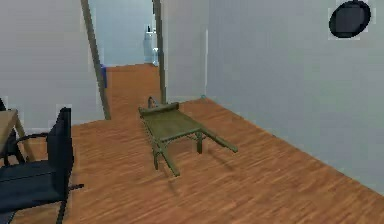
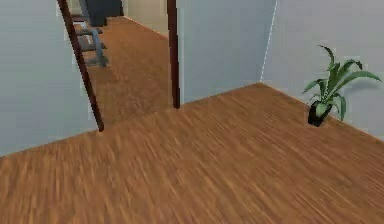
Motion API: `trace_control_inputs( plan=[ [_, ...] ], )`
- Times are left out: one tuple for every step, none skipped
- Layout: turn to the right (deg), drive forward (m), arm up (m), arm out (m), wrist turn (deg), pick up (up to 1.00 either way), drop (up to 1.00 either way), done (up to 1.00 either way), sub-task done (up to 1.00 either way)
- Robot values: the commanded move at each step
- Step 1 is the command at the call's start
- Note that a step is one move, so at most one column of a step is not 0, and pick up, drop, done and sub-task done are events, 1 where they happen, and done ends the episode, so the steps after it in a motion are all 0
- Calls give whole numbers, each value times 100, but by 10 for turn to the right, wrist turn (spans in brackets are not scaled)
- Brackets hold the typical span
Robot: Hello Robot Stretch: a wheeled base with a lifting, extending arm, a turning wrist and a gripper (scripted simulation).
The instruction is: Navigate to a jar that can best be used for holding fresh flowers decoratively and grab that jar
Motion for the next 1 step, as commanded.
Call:
trace_control_inputs(
  plan=[
    [450, 0, 0, 0, 0, 0, 0, 0, 0]
  ],
)
